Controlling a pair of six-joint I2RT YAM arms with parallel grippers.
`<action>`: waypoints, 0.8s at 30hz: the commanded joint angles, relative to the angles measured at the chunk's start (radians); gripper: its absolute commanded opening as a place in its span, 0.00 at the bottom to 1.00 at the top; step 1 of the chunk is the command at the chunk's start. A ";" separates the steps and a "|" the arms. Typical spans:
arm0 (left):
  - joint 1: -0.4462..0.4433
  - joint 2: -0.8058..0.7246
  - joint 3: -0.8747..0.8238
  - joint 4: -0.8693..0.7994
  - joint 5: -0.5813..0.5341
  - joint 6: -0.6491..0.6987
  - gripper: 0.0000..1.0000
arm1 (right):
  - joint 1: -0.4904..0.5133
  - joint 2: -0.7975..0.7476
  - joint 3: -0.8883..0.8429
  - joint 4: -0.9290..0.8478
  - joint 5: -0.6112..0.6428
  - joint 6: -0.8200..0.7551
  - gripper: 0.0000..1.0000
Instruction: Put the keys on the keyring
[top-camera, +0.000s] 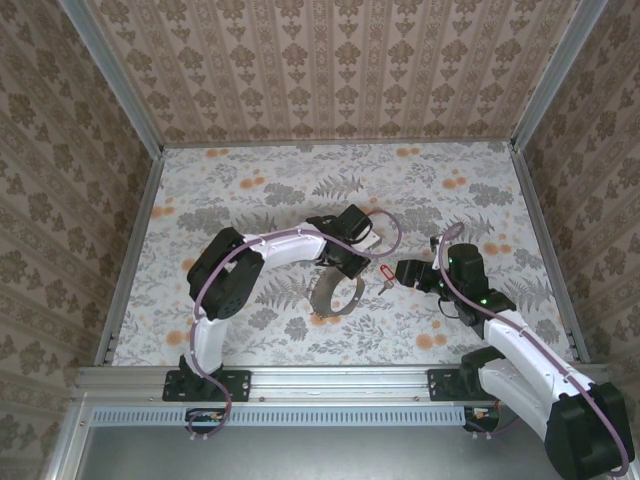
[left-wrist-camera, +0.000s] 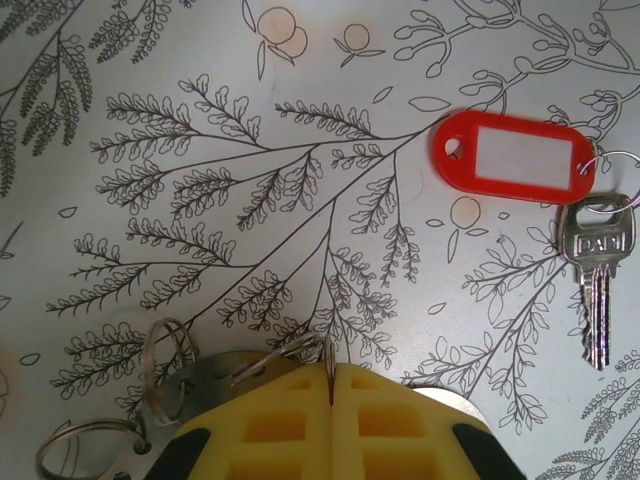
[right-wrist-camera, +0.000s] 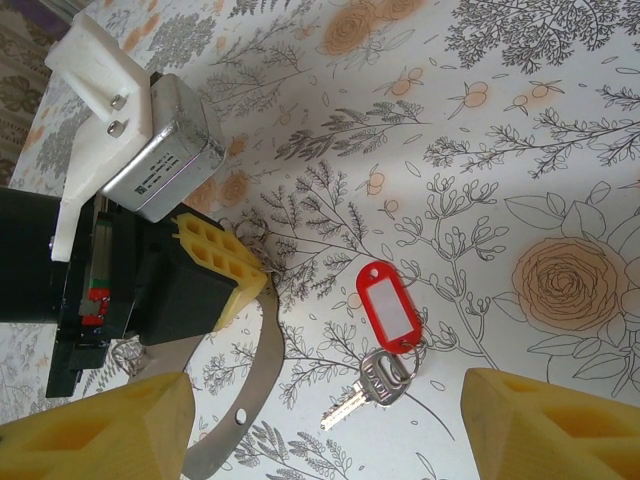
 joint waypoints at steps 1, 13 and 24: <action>0.024 -0.064 -0.057 0.004 0.049 0.014 0.00 | -0.007 -0.017 -0.004 0.022 -0.014 -0.013 0.73; 0.111 -0.347 -0.309 0.163 0.532 0.207 0.00 | -0.009 -0.027 -0.018 0.085 -0.078 -0.027 0.72; 0.227 -0.556 -0.347 0.132 0.897 0.302 0.00 | 0.010 -0.044 -0.060 0.378 -0.314 -0.023 0.72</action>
